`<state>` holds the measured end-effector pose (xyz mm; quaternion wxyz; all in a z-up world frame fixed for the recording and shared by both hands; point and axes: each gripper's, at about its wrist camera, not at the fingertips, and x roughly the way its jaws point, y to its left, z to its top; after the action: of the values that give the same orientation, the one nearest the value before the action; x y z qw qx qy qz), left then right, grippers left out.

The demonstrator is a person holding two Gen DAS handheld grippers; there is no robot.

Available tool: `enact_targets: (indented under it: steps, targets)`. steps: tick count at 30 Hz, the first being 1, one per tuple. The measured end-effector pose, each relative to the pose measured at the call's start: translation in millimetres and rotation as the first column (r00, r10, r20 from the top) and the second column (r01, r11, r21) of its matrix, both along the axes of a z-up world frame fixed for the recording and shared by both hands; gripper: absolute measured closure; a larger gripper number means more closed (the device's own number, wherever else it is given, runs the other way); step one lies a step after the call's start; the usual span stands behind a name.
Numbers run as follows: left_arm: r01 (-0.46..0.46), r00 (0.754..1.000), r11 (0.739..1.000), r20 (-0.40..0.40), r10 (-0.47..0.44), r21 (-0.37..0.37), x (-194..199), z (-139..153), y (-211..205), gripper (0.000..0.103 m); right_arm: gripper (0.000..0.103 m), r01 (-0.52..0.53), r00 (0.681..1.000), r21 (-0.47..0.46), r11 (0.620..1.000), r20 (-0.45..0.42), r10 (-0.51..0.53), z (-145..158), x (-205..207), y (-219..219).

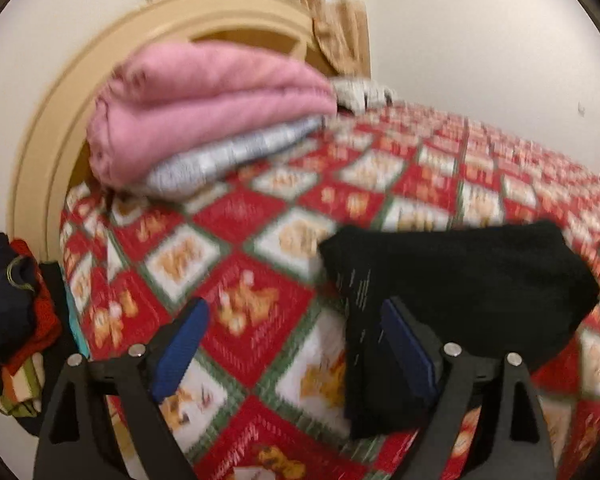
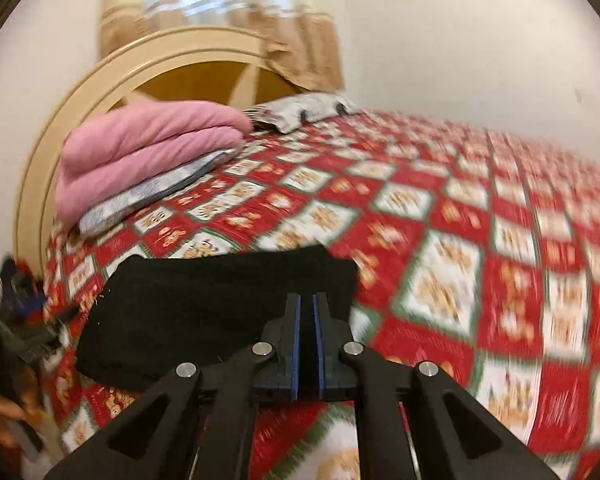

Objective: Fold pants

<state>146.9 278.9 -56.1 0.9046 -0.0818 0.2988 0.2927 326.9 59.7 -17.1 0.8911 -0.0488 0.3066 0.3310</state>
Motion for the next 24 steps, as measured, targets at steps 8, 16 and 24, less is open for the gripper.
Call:
enact_targets:
  steps: [8,16,24]
  targets:
    - [0.109,0.994,0.994,-0.016,-0.109,-0.022,78,10,-4,0.012,0.096,0.036,0.973,0.027,0.999,-0.229,-0.028,-59,47,18]
    - [0.087,0.987,0.99,-0.122,-0.101,-0.114,59,-36,-21,0.012,0.096,0.046,0.985,0.02,0.999,-0.167,-0.042,-54,34,17]
    - [0.043,0.992,0.992,-0.114,-0.057,-0.119,27,-50,-26,0.011,0.096,0.046,0.984,0.083,0.995,-0.174,-0.031,-43,-19,1]
